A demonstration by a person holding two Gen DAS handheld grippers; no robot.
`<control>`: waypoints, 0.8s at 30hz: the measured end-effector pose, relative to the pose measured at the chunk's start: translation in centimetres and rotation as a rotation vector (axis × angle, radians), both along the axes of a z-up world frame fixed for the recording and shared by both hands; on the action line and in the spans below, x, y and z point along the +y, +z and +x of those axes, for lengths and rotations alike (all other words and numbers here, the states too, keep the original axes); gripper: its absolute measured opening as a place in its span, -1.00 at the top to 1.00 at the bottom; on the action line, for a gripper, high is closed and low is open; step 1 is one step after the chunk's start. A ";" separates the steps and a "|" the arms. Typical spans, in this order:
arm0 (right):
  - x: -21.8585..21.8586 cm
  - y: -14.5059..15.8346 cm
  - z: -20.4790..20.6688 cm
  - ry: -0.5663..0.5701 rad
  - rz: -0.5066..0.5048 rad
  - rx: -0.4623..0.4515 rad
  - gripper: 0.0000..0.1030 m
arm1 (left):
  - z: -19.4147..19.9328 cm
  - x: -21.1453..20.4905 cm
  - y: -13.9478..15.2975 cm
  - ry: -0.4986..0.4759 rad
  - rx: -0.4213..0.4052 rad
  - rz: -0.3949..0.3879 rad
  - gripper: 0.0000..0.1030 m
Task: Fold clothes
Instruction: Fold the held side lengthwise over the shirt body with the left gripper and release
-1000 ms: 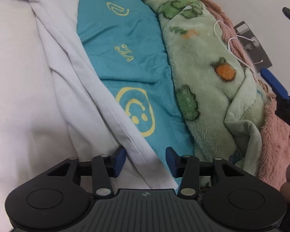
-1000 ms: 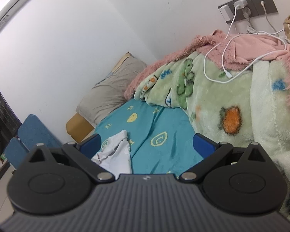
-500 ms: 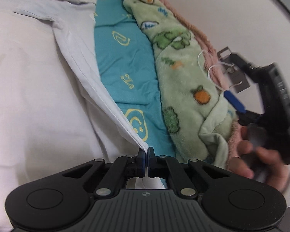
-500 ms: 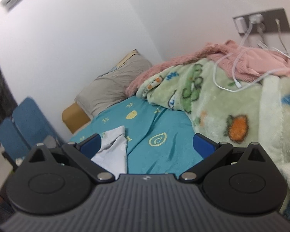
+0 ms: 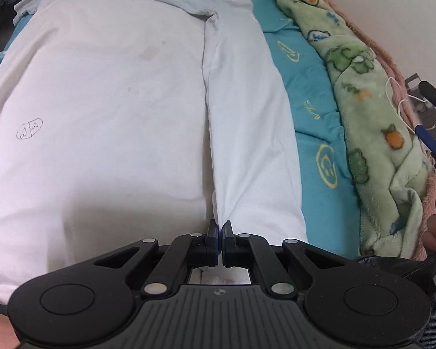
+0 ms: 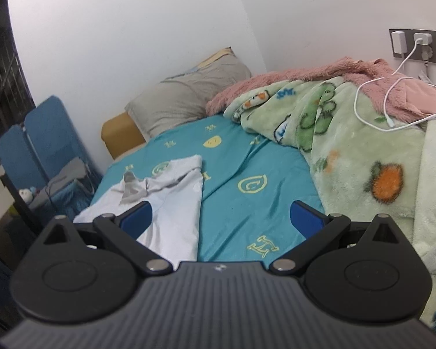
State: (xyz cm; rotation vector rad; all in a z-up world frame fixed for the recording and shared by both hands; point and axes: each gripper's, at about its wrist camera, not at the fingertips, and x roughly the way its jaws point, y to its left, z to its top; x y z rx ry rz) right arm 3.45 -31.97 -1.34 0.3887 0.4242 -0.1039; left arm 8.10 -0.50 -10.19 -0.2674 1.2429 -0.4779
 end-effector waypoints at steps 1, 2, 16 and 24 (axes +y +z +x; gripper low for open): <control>0.2 -0.1 0.1 0.004 -0.005 0.005 -1.00 | 0.1 0.1 -0.1 0.001 -0.001 -0.004 0.95; 0.4 -0.1 0.2 0.010 -0.009 0.008 -1.00 | 0.0 0.3 -0.2 -0.002 -0.007 -0.009 0.94; 3.4 -0.5 0.8 0.097 -0.053 0.029 -1.00 | -0.2 -0.5 -1.6 -0.006 -0.071 -0.097 0.40; 3.6 -0.6 0.8 0.101 -0.042 0.034 -1.00 | -0.8 -0.6 -2.0 -0.065 -0.011 -0.107 0.54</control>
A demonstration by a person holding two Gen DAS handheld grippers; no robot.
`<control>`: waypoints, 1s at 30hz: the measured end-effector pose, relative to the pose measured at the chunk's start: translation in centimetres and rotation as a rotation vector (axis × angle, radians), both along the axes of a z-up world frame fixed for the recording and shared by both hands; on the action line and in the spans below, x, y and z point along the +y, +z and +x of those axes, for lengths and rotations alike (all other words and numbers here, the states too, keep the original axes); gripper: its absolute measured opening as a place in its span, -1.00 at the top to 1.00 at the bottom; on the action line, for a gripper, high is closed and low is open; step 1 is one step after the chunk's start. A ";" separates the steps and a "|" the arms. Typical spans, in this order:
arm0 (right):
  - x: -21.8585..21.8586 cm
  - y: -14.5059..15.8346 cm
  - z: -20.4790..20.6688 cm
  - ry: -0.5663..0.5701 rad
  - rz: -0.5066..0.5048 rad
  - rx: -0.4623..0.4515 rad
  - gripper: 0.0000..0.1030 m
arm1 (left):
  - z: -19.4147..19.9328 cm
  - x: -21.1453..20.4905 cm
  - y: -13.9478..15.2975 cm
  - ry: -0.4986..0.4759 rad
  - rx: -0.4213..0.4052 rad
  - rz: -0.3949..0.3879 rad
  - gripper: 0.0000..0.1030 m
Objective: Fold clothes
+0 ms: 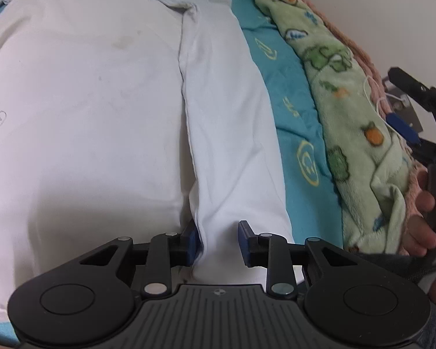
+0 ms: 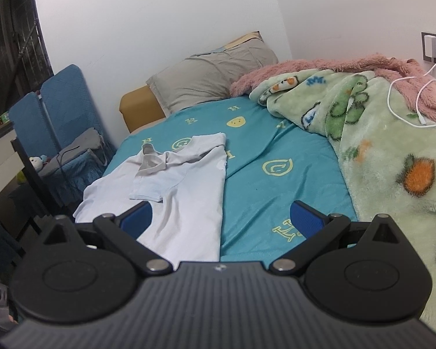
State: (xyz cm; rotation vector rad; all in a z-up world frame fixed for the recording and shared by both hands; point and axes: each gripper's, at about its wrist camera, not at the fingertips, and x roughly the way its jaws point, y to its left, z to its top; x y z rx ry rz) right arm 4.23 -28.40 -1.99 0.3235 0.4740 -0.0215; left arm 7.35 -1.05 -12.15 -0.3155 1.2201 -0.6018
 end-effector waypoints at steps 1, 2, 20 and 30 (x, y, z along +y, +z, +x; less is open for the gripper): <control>0.0 0.0 0.0 0.001 0.003 0.000 -1.00 | -0.2 0.1 0.1 -0.010 0.005 0.003 0.76; 0.0 0.0 0.0 0.001 0.006 0.000 -1.00 | -0.4 0.1 0.1 -0.019 0.010 0.006 0.84; 0.4 0.2 -0.3 0.026 0.008 -0.017 -1.00 | -3.1 0.4 4.3 0.070 -0.237 0.187 -0.37; 0.6 0.5 -0.5 0.033 0.015 -0.032 -1.00 | -4.1 0.0 8.3 0.230 -0.478 0.282 -0.87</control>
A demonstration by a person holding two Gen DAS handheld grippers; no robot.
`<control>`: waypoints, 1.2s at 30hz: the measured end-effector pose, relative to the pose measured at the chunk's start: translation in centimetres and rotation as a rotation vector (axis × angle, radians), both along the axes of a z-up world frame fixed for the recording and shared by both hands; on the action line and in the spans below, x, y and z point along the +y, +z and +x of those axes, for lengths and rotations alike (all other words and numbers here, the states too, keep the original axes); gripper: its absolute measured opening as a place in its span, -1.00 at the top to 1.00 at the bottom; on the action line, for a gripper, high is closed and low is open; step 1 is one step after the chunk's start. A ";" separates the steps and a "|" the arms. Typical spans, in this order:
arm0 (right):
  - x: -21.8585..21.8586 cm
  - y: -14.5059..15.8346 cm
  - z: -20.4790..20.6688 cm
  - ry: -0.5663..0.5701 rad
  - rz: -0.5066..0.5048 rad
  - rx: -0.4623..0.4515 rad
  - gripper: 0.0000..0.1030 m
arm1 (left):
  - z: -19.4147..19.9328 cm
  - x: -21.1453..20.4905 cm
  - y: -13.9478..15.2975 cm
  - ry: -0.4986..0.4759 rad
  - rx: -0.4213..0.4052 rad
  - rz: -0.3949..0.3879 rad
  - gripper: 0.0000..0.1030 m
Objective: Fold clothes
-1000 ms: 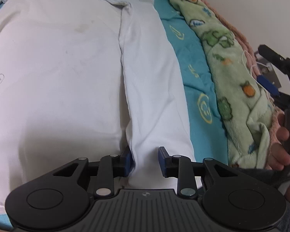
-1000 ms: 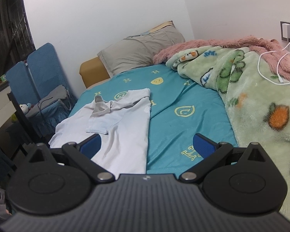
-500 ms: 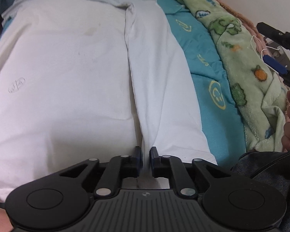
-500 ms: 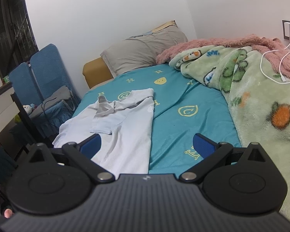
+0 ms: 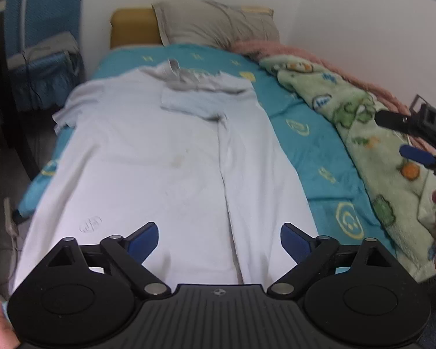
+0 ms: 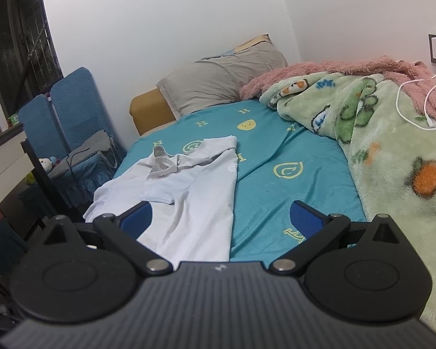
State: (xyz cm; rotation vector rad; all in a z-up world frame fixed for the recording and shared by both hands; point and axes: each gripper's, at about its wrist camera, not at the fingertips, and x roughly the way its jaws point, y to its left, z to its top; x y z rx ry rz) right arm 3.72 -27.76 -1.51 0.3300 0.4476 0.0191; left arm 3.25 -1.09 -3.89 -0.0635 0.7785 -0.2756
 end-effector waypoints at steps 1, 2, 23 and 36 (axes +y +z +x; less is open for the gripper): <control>0.0 0.1 -0.1 0.000 0.003 -0.004 -1.00 | -0.1 -0.1 0.4 0.014 -0.016 0.006 -0.90; 0.1 0.2 -0.2 0.001 0.004 -0.008 -1.00 | -0.1 -0.2 0.7 0.029 -0.032 0.012 -0.90; 1.7 1.1 -1.3 0.048 -0.017 -0.112 -1.00 | 0.9 -1.5 5.5 0.112 -0.208 0.118 -0.99; 3.2 0.0 -0.2 0.041 -0.080 -0.103 -1.00 | 3.4 -0.6 3.7 0.080 -0.203 0.087 -0.99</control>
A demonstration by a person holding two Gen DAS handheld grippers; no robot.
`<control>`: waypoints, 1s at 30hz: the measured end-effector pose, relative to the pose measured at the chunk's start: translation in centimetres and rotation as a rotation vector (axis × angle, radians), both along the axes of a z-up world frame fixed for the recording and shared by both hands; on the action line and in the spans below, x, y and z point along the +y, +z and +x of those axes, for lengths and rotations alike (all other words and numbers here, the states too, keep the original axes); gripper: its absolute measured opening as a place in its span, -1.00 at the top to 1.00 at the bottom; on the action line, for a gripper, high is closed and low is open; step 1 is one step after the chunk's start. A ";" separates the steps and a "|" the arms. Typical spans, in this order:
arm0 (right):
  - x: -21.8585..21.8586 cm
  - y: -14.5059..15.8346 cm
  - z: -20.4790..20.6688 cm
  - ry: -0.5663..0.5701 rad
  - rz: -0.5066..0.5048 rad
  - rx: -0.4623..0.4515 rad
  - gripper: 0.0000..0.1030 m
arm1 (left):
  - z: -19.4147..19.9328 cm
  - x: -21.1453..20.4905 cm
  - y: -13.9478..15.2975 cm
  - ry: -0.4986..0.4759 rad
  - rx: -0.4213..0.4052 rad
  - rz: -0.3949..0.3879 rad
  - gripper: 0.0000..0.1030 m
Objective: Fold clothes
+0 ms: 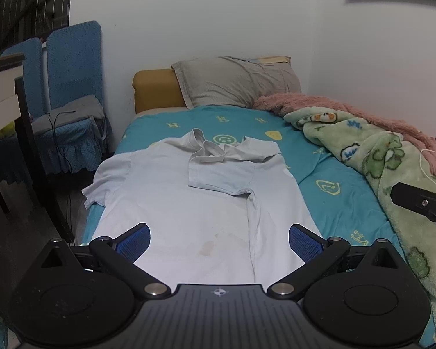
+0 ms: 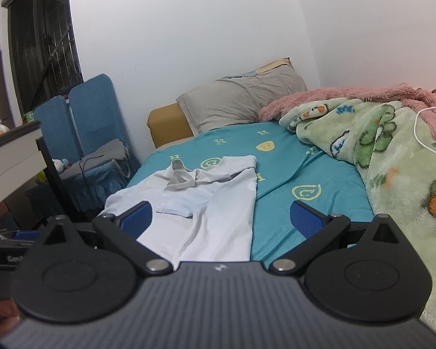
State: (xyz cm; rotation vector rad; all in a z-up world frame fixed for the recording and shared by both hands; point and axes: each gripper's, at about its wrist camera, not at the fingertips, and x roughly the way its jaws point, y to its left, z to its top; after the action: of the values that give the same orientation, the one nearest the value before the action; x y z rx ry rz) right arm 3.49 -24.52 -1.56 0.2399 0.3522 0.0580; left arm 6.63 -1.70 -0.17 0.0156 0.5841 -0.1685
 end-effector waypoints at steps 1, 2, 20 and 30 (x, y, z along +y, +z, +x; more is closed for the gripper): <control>0.2 -0.1 0.1 -0.002 -0.010 0.002 -1.00 | 0.1 0.4 0.0 -0.002 0.004 -0.007 -0.99; 0.3 -0.2 0.1 -0.005 -0.020 0.005 -1.00 | 0.1 0.7 -0.1 -0.005 0.008 -0.013 -0.99; 9.7 -0.2 9.5 0.264 -0.248 0.144 -0.97 | -0.1 10.6 0.4 0.077 0.014 -0.047 -0.99; 25.9 -4.3 25.4 0.483 -0.293 0.262 -0.76 | 2.7 17.7 -1.4 0.281 0.040 -0.059 -0.99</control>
State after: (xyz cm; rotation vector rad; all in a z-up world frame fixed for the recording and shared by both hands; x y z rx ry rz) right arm 28.91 1.35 -5.84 -0.1338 0.6674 0.4501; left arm 9.30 15.99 -1.59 -0.1270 0.6148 0.0873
